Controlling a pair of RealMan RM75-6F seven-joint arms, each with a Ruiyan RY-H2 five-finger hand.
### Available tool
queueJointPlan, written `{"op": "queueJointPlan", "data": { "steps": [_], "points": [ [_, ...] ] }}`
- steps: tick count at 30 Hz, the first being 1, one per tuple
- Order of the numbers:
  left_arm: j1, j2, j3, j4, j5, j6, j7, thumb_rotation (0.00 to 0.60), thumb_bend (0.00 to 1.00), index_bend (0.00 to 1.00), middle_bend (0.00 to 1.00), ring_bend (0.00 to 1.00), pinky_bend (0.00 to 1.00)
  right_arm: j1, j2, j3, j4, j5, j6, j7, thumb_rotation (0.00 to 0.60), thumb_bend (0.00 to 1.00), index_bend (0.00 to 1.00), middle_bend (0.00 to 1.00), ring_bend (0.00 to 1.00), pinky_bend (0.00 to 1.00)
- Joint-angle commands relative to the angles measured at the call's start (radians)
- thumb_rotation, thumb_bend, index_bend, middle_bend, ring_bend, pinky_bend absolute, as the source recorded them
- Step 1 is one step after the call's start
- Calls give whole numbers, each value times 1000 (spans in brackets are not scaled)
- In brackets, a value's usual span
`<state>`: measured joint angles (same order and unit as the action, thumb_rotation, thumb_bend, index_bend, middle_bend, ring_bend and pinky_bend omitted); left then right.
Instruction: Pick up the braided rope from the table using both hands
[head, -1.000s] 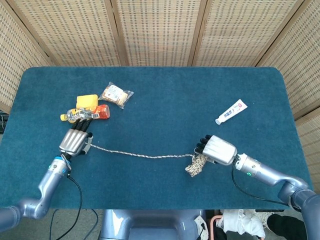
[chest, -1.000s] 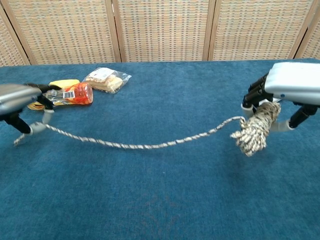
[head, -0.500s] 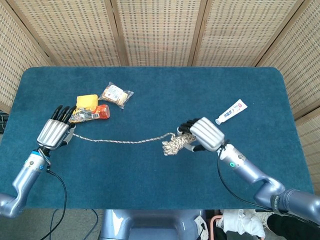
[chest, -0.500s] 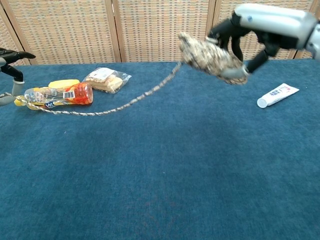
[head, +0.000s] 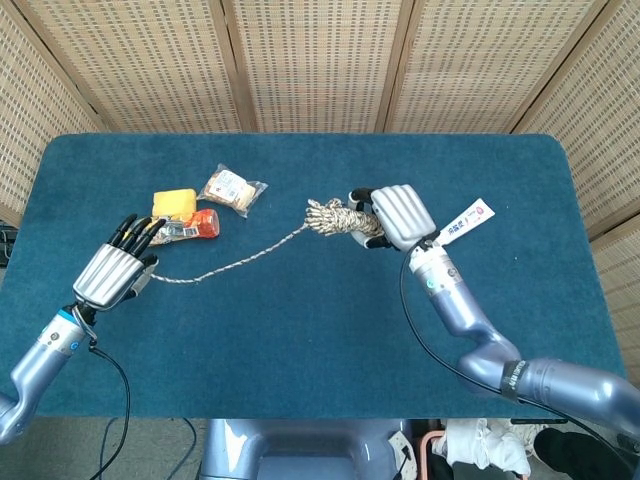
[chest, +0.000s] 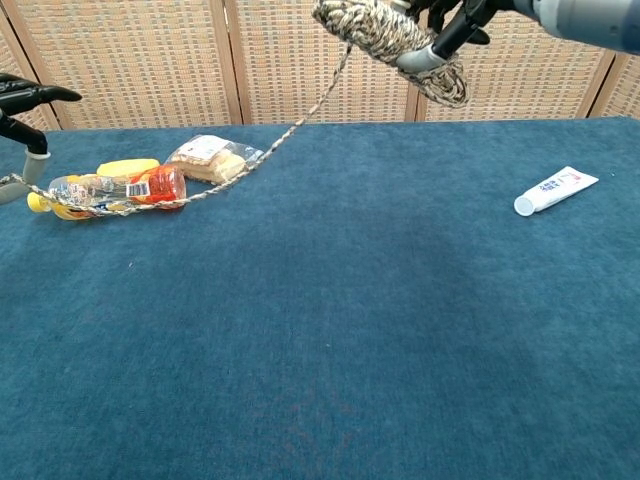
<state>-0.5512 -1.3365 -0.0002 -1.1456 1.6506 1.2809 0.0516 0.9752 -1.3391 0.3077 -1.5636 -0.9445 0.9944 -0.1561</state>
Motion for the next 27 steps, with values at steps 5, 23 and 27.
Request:
{"op": "queueJointPlan", "data": {
  "steps": [5, 23, 27],
  "points": [
    [-49, 69, -8, -169, 130, 101, -47, 600, 653, 800, 0, 0, 0, 163, -98, 18, 8, 461, 31, -444, 600, 960, 660, 781, 645, 851],
    [-223, 182, -195, -578, 57, -2, -160, 600, 743, 842, 0, 0, 0, 208, -214, 7, 74, 488, 39, -510, 600, 964, 660, 798, 645, 851],
    [-241, 166, -227, -621, -8, -26, -226, 600, 742, 844, 0, 0, 0, 201, -226, 3, 86, 460, 22, -488, 600, 964, 660, 799, 645, 851]
  ]
}}
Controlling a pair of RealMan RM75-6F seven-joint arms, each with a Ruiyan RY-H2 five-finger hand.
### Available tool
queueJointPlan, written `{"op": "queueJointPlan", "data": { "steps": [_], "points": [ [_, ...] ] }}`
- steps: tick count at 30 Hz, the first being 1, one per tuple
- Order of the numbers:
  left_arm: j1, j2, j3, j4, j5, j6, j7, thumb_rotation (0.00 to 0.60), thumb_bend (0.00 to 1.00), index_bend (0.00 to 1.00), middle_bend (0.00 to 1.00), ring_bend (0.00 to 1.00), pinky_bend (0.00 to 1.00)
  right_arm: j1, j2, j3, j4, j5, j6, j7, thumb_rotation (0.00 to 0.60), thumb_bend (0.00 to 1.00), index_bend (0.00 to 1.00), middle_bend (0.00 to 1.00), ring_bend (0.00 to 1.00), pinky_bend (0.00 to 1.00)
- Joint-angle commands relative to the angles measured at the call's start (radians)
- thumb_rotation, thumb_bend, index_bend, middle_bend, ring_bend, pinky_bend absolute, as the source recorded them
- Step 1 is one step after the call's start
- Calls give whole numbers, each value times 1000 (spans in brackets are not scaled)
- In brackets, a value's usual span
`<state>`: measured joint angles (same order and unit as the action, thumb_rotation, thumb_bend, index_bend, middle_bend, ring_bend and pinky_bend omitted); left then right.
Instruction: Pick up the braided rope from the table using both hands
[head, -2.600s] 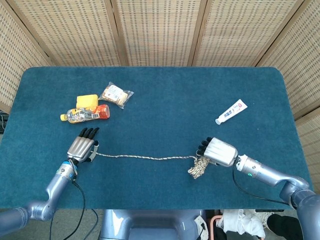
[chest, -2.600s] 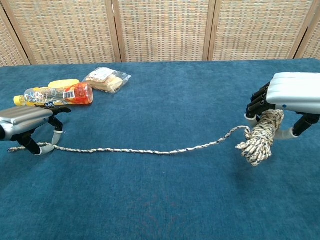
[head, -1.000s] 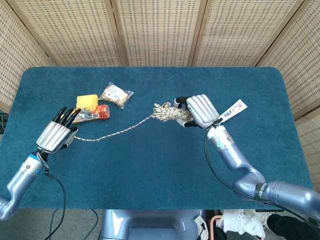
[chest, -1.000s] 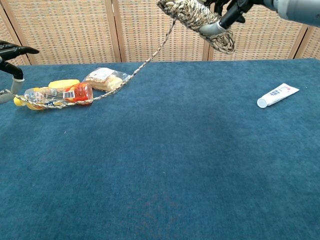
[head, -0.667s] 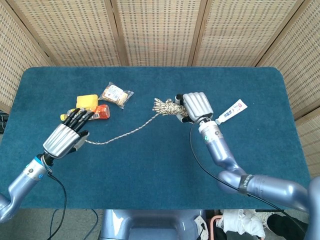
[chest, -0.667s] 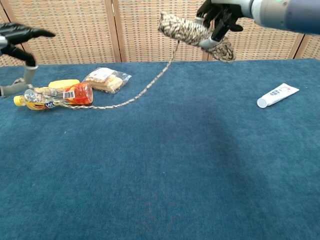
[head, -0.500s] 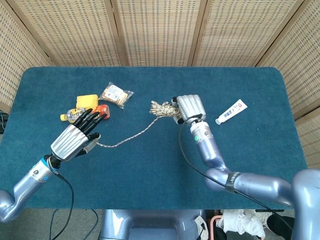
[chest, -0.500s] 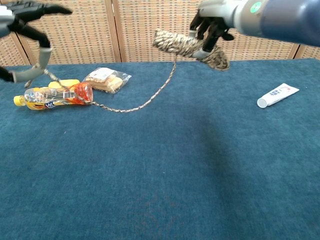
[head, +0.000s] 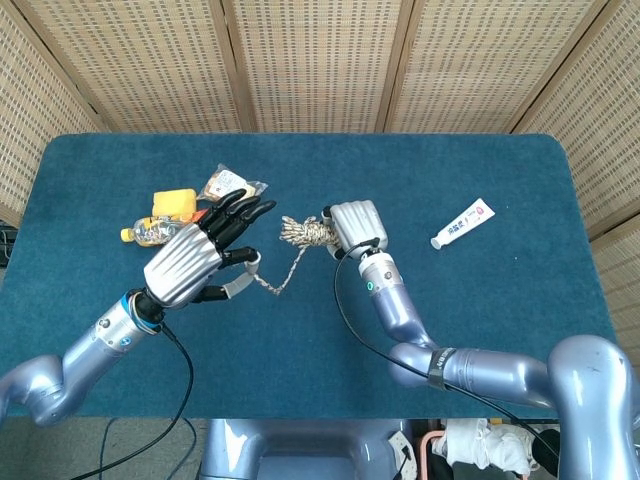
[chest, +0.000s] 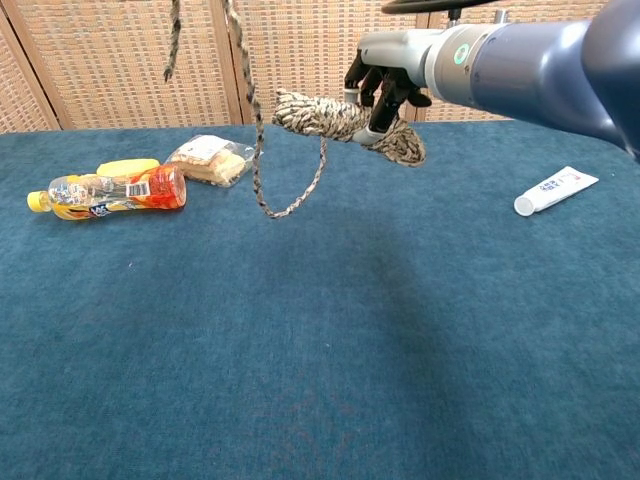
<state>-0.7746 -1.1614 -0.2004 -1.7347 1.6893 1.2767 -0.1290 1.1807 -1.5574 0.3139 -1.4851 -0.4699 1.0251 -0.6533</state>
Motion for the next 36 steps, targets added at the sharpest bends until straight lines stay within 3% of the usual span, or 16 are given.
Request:
{"op": "queueJointPlan", "data": {
  "steps": [1, 6, 8, 13, 20, 27, 30, 36],
  "points": [
    [-22, -13, -35, -37, -60, -27, -52, 600, 742, 844, 0, 0, 0, -5, -11, -5, 10, -21, -11, 13, 600, 964, 660, 799, 645, 851],
    [-60, -55, -106, -74, -190, -70, -114, 600, 743, 845, 0, 0, 0, -14, -25, -15, 22, -60, -38, 41, 600, 964, 660, 799, 645, 851],
    [-87, -82, -164, -72, -273, -84, -127, 600, 743, 846, 0, 0, 0, -26, -24, -28, 21, -105, -72, 76, 600, 964, 660, 799, 645, 851],
    [-123, -121, -230, -68, -396, -119, -152, 600, 742, 847, 0, 0, 0, -51, -25, -39, 30, -195, -125, 160, 600, 964, 660, 800, 645, 851],
    [-195, -198, -306, 24, -562, -174, -138, 600, 743, 848, 0, 0, 0, -89, 11, -42, 7, -397, -205, 328, 600, 964, 660, 801, 645, 851],
    [-216, -241, -327, 179, -664, -216, -145, 600, 743, 848, 0, 0, 0, -156, 75, -24, -15, -631, -237, 600, 600, 964, 662, 801, 645, 851],
    [-219, -270, -321, 268, -661, -232, -182, 600, 743, 848, 0, 0, 0, -186, 104, -20, -33, -713, -220, 709, 600, 964, 662, 801, 645, 851],
    [-202, -312, -320, 390, -682, -280, -291, 600, 743, 848, 0, 0, 0, -233, 152, 2, -78, -777, -182, 878, 600, 964, 662, 801, 645, 851]
  ]
}}
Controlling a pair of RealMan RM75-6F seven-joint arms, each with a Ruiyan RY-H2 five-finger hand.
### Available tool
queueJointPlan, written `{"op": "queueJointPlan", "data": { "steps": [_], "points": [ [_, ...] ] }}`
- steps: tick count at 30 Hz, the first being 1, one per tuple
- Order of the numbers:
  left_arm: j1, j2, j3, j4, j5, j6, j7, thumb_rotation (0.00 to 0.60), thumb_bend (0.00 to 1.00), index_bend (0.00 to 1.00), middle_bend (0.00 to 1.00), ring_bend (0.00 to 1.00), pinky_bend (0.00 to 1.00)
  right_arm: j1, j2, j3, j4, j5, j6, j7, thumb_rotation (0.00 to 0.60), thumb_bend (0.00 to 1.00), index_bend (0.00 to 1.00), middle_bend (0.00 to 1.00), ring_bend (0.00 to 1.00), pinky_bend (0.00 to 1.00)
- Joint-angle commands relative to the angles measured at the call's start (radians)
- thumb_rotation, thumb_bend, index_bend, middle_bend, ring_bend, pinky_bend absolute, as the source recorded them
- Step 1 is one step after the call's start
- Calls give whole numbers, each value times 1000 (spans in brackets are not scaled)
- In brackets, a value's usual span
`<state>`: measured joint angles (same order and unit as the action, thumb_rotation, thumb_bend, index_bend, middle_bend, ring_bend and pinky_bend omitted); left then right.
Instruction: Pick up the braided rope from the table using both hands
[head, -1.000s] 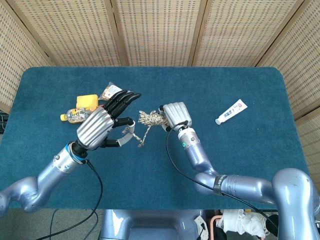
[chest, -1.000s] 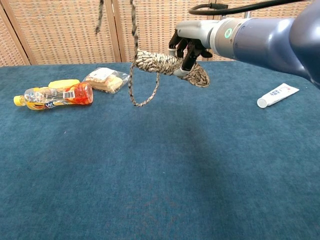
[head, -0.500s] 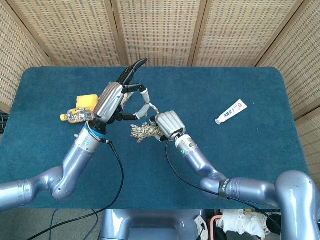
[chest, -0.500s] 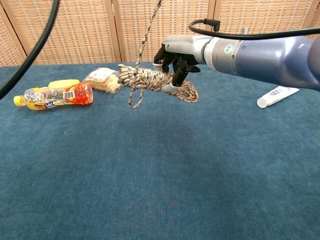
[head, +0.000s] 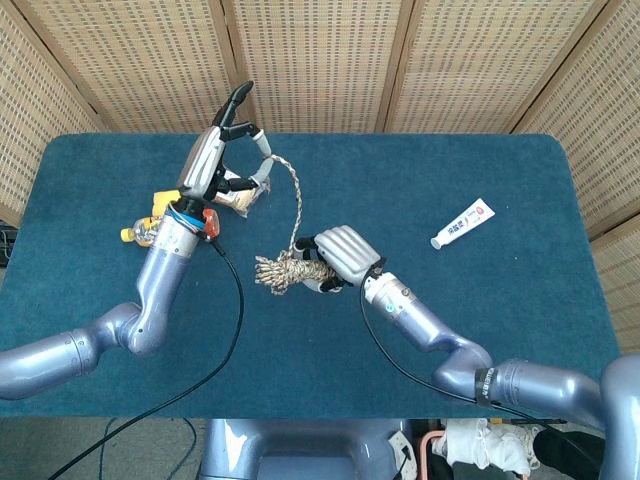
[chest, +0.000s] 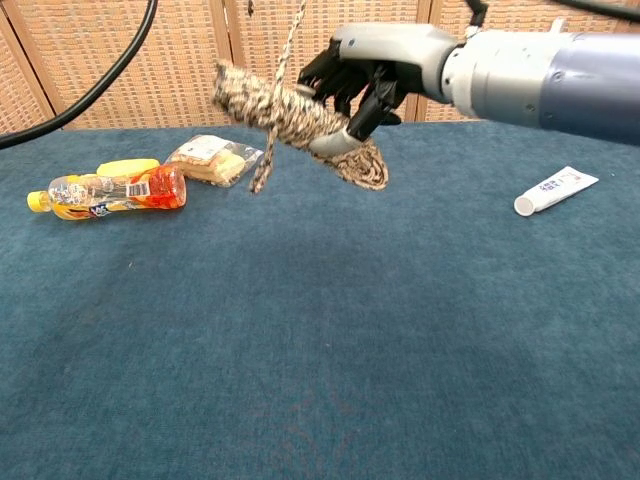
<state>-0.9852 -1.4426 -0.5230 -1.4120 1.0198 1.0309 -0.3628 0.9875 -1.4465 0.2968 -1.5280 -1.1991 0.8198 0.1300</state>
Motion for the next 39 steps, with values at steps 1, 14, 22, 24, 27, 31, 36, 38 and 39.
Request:
{"op": "queueJointPlan", "data": {
  "steps": [1, 14, 22, 24, 27, 31, 36, 38, 39],
  "points": [
    [13, -33, 7, 84, -12, -40, -67, 600, 743, 848, 0, 0, 0, -44, 47, 24, -41, -50, 27, 113, 600, 964, 662, 801, 645, 851],
    [125, -69, 136, 281, 100, -85, -225, 600, 743, 849, 0, 0, 0, -74, 129, 130, -85, 68, 36, 249, 600, 964, 662, 801, 645, 851],
    [198, -71, 240, 365, 223, -78, -316, 600, 742, 849, 0, 0, 0, -70, 161, 146, -69, 159, 20, 193, 600, 964, 662, 801, 645, 852],
    [210, -68, 265, 384, 255, -72, -324, 600, 743, 849, 0, 0, 0, -69, 164, 145, -65, 173, 18, 180, 600, 964, 662, 801, 645, 852],
    [219, -66, 282, 396, 279, -70, -338, 600, 743, 849, 0, 0, 0, -70, 166, 144, -65, 186, 13, 175, 600, 964, 662, 801, 645, 852],
    [228, -66, 301, 410, 303, -66, -345, 600, 743, 848, 0, 0, 0, -70, 164, 145, -69, 202, 11, 171, 600, 964, 662, 801, 645, 852],
    [236, -72, 320, 425, 325, -64, -347, 600, 744, 849, 0, 0, 0, -70, 163, 152, -78, 228, 9, 168, 600, 964, 662, 801, 645, 852],
    [240, -75, 330, 432, 336, -64, -344, 600, 743, 849, 0, 0, 0, -69, 165, 153, -82, 236, 8, 163, 600, 964, 662, 801, 645, 852],
    [241, -76, 333, 434, 339, -63, -343, 600, 743, 849, 0, 0, 0, -69, 166, 153, -82, 237, 10, 158, 600, 964, 662, 801, 645, 852]
  ]
}}
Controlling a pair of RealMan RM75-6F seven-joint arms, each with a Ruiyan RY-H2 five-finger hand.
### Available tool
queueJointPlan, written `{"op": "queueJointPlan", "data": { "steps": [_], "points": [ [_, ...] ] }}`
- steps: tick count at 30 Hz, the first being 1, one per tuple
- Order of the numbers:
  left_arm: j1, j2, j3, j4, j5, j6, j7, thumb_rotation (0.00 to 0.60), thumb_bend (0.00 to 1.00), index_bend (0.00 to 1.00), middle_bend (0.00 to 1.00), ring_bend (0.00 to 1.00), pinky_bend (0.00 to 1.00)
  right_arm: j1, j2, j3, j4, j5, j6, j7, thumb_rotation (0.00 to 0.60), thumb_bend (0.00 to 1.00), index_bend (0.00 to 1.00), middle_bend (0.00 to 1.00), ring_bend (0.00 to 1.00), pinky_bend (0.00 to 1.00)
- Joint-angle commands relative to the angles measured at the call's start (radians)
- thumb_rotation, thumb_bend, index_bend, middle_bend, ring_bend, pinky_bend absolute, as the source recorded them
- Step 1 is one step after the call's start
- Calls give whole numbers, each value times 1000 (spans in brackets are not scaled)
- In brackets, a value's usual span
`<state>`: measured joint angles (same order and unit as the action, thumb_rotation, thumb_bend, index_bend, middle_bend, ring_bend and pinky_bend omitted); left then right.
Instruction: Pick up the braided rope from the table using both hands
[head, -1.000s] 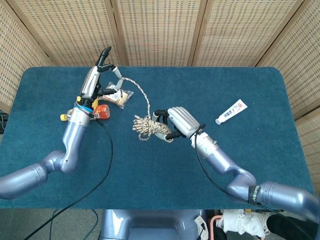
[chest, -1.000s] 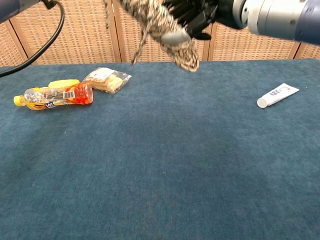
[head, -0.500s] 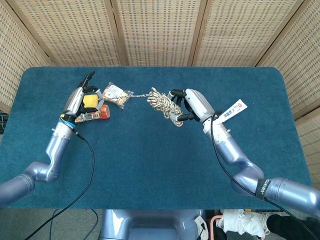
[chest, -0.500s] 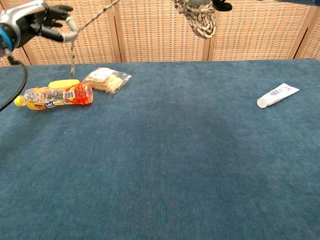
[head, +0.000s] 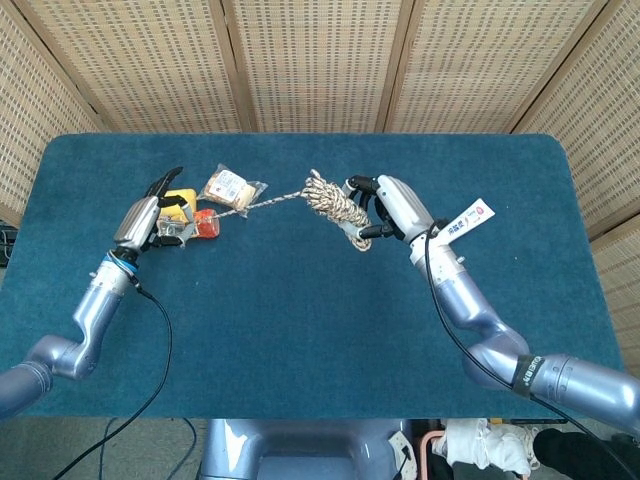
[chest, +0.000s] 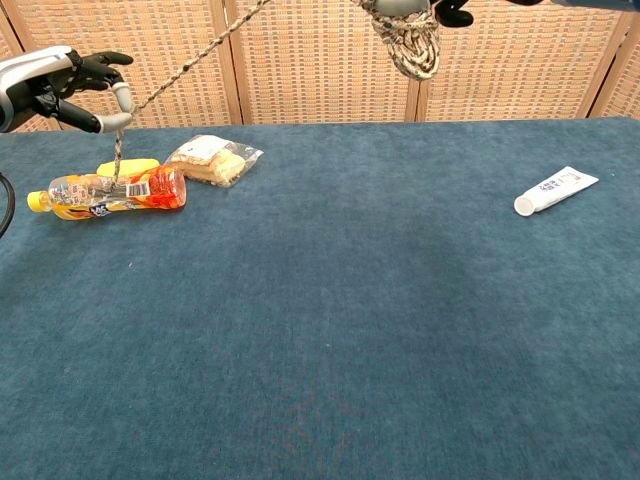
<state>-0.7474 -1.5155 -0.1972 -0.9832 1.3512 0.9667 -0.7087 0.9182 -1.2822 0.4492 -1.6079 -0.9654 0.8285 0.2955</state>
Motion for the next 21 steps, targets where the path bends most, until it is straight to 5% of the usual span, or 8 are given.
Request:
{"op": "queueJointPlan", "data": {
  "steps": [1, 6, 7, 10, 11, 21],
  "points": [
    [5, -6, 9, 8, 10, 1, 3, 600, 743, 849, 0, 0, 0, 0, 2, 0, -4, 6, 2, -10, 600, 964, 662, 801, 645, 852],
    [7, -14, 14, 24, 21, 4, -1, 600, 717, 813, 0, 0, 0, -2, 4, 0, -11, 10, 7, -22, 600, 964, 662, 801, 645, 852],
    [6, -13, 15, 23, 26, 6, -4, 600, 611, 689, 0, 0, 0, -3, 4, 0, -11, 9, 8, -24, 600, 964, 662, 801, 645, 852],
    [8, -1, 17, 8, 39, 16, -6, 600, 109, 101, 0, 0, 0, -3, 5, 2, -15, 7, 10, -25, 600, 964, 662, 801, 645, 852],
    [15, 9, 16, -3, 46, 40, 7, 600, 20, 5, 0, 0, 0, -4, 7, 2, -18, 5, 10, -26, 600, 964, 662, 801, 645, 852],
    [150, 185, -8, -240, -3, 239, 281, 600, 0, 0, 0, 0, 0, -13, 26, -19, -30, -37, 23, -67, 600, 964, 662, 801, 645, 852]
  ]
}}
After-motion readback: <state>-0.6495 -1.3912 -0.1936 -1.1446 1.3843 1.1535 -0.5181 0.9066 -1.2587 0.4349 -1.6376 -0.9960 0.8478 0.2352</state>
